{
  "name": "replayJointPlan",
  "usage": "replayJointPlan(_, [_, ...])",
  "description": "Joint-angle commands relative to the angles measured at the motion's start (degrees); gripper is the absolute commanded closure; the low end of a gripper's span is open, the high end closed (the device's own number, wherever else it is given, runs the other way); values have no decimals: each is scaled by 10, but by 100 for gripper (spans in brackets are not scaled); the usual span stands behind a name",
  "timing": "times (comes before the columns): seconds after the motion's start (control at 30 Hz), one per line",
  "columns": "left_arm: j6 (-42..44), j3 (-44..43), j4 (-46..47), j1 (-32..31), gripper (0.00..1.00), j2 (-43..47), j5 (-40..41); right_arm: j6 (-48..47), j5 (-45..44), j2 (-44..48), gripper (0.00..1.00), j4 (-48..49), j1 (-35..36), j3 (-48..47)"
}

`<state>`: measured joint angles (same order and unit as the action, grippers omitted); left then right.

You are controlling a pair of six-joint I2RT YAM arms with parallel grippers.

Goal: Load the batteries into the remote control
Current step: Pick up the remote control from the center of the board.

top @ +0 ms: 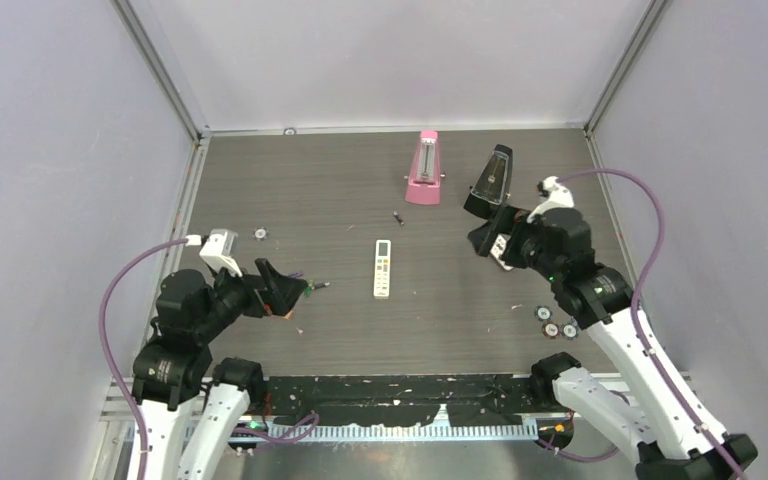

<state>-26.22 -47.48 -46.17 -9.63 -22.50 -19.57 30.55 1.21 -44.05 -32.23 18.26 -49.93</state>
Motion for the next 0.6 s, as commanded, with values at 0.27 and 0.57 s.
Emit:
replayJointPlan(0.27, [-71, 68, 42, 2, 1, 3, -77, 92, -260, -114, 4, -56, 293, -49])
replayJointPlan(0.57, [-87, 128, 178, -47, 5, -57, -80, 208, -335, -172, 13, -110, 388, -46])
